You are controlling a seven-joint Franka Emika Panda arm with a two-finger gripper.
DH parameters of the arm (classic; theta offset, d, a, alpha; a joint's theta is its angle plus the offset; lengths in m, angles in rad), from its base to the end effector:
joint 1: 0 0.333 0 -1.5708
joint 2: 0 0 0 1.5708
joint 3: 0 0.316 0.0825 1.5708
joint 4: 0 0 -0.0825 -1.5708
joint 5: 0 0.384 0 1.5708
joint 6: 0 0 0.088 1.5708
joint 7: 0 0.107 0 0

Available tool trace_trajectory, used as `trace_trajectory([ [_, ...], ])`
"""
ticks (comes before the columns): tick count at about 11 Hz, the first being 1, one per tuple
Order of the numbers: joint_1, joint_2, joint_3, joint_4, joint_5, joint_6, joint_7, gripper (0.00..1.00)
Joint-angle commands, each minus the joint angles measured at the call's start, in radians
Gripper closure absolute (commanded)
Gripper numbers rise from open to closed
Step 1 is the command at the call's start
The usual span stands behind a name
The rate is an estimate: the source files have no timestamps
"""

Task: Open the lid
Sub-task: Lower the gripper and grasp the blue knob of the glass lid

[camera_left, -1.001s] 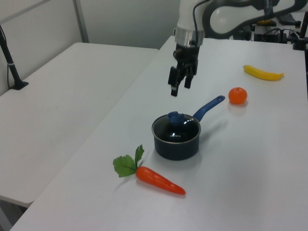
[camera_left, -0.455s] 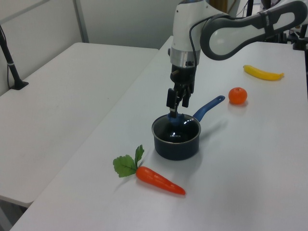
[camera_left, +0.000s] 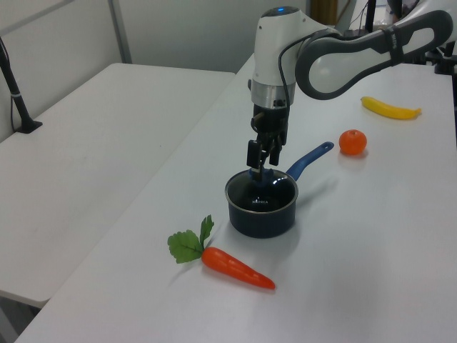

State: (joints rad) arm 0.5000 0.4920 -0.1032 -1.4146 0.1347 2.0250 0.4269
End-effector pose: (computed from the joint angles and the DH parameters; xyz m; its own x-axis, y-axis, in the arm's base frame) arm 0.6481 0.2944 0.4296 0.9946 -0.0711 0.0761 -0.0616 -0.9908 -0.1209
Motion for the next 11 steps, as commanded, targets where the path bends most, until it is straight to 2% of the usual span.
trace_trajectory([
  [1, 0.012, 0.016, -0.012, 0.009, -0.02, 0.052, 0.046, 0.16],
  [6, 0.017, 0.017, -0.012, 0.006, -0.024, 0.044, 0.047, 0.24],
  [7, 0.017, 0.017, -0.012, 0.006, -0.024, 0.044, 0.047, 0.31],
  [9, 0.017, 0.016, -0.012, 0.006, -0.023, 0.043, 0.047, 0.55],
  [10, 0.017, 0.016, -0.012, 0.006, -0.023, 0.041, 0.047, 0.62],
  [11, 0.015, 0.014, -0.012, 0.008, -0.021, 0.038, 0.047, 0.65],
])
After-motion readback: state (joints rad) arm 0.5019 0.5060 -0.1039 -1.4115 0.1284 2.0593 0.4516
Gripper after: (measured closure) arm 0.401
